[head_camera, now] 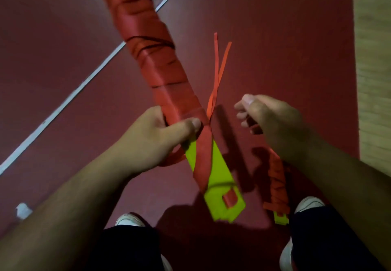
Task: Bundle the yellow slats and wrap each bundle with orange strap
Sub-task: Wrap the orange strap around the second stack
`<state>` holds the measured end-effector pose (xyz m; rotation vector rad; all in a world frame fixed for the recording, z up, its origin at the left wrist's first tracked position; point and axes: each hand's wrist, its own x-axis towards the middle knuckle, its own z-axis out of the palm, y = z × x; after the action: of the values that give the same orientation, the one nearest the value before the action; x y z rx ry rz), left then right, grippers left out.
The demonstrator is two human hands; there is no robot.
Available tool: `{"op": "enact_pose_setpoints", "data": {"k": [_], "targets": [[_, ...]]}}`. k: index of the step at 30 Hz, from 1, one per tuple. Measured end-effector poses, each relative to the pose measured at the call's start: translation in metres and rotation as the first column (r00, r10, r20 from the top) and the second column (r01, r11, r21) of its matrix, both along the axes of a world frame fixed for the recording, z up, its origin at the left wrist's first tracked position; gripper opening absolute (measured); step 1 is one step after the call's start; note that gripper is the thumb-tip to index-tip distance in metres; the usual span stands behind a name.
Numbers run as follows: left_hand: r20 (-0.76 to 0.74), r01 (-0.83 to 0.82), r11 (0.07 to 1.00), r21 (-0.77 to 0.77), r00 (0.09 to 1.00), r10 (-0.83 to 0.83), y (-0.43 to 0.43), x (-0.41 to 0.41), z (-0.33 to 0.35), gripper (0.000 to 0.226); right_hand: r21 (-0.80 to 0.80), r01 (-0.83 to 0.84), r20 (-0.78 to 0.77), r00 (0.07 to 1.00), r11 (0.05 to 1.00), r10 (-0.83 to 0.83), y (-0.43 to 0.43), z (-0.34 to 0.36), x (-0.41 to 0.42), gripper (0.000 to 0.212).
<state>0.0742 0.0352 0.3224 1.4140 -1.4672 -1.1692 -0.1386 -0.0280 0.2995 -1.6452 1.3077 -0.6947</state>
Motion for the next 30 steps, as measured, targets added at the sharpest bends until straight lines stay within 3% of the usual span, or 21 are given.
{"op": "enact_pose_setpoints", "data": {"k": [5,6,8,10,11,15,17,19,20,24,26,30], "targets": [[-0.103,0.348,0.926,0.147,0.936,-0.336,0.015,-0.033,-0.024,0.023,0.121,-0.018,0.264,0.964,0.993,-0.014,0.001,0.009,0.003,0.077],[-0.083,0.393,0.906,0.157,0.92,-0.384,0.017,-0.038,-0.029,0.02,0.145,-0.061,0.339,0.941,0.988,0.009,0.002,0.012,0.004,0.069],[-0.052,0.495,0.848,0.193,0.868,-0.495,0.023,-0.046,-0.036,0.023,0.234,-0.127,0.486,0.874,0.964,-0.002,0.007,0.017,0.005,0.034],[-0.018,0.536,0.822,0.192,0.839,-0.543,0.026,-0.051,-0.036,0.019,0.344,-0.131,0.546,0.834,0.93,-0.084,0.012,0.019,0.005,0.014],[-0.015,0.541,0.821,0.18,0.837,-0.548,0.026,-0.053,-0.035,0.019,0.38,-0.116,0.555,0.822,0.918,-0.125,0.014,0.019,0.004,0.011],[-0.068,0.52,0.831,0.198,0.853,-0.517,0.025,-0.044,-0.037,0.072,0.358,-0.066,0.599,0.781,0.931,-0.175,0.008,0.023,-0.001,0.019],[0.032,0.505,0.83,0.235,0.85,-0.526,0.023,-0.039,-0.036,0.059,0.356,-0.012,0.605,0.765,0.935,-0.221,0.004,0.025,-0.007,0.02],[0.121,0.491,0.835,0.25,0.839,-0.53,0.019,-0.032,-0.038,0.02,0.355,0.032,0.588,0.769,0.934,-0.25,0.0,0.023,-0.011,0.014],[0.166,0.491,0.835,0.249,0.827,-0.537,0.017,-0.032,-0.035,0.015,0.356,0.046,0.576,0.776,0.933,-0.258,-0.001,0.022,-0.012,0.009],[0.277,0.463,0.863,0.201,0.819,-0.503,0.014,-0.031,-0.034,0.028,0.345,0.093,0.558,0.78,0.934,-0.283,-0.002,0.016,-0.01,0.009],[0.324,0.439,0.871,0.219,0.81,-0.49,0.015,-0.029,-0.039,0.031,0.307,0.146,0.532,0.793,0.941,-0.297,-0.004,0.013,-0.009,0.023],[0.209,0.382,0.893,0.237,0.878,-0.431,0.024,-0.037,-0.041,0.023,0.103,0.332,0.328,0.879,0.938,-0.347,-0.005,0.014,-0.007,0.05]]}}
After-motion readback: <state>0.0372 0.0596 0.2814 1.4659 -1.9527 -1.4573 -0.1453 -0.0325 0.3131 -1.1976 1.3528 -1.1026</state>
